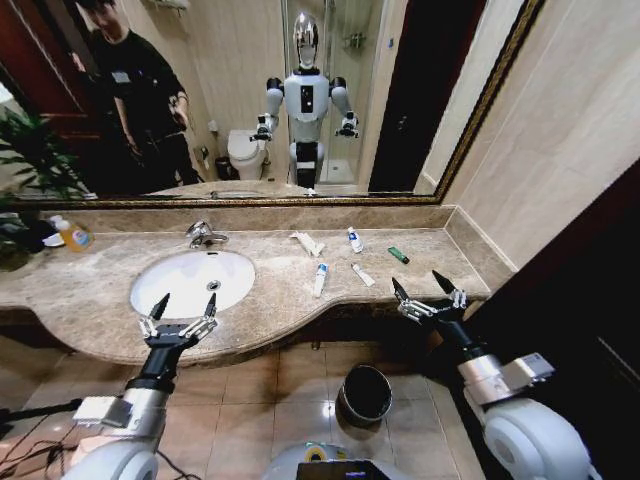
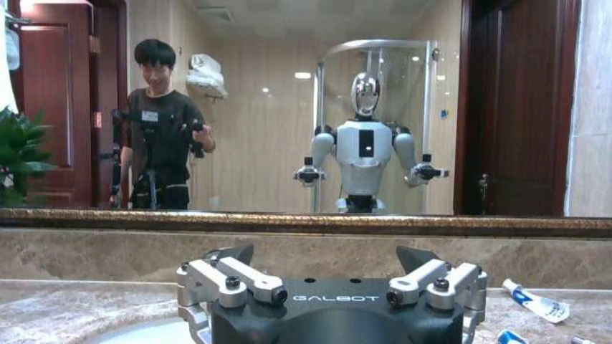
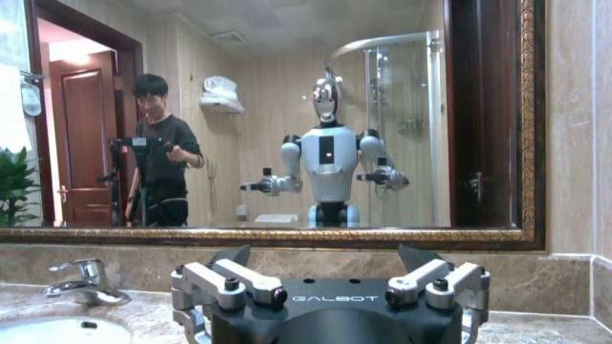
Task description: Pick up the trash from the sink and place it in the trash bin.
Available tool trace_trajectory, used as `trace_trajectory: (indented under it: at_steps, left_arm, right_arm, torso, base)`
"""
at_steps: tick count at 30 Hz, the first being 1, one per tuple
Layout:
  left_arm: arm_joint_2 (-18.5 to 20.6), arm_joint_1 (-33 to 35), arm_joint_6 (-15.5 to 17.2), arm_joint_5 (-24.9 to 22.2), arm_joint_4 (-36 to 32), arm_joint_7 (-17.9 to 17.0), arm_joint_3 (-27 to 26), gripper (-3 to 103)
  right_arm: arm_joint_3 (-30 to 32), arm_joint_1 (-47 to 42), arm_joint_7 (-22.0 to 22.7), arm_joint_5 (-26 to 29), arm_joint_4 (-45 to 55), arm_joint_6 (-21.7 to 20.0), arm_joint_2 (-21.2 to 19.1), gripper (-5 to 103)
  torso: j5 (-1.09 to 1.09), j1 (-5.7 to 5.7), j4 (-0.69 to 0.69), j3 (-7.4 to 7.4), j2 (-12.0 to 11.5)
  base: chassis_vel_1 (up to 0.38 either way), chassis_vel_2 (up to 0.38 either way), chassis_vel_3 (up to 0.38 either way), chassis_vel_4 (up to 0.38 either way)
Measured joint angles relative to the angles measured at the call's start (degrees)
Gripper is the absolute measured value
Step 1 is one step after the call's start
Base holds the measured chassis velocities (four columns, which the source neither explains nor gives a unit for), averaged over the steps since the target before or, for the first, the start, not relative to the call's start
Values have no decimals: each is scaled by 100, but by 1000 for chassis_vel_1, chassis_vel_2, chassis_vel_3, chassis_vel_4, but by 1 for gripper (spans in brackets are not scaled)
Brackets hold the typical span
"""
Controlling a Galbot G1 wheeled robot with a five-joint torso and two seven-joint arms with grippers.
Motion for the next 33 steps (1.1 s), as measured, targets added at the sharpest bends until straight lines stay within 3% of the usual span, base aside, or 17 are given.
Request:
trace_trajectory:
  at_steps: [33]
  left_arm:
    - [0,0,0,0,0,0,0,100]
  right_arm:
    - [0,0,0,0,0,0,0,100]
  torso:
    - [0,0,0,0,0]
  base:
    - [0,0,0,0]
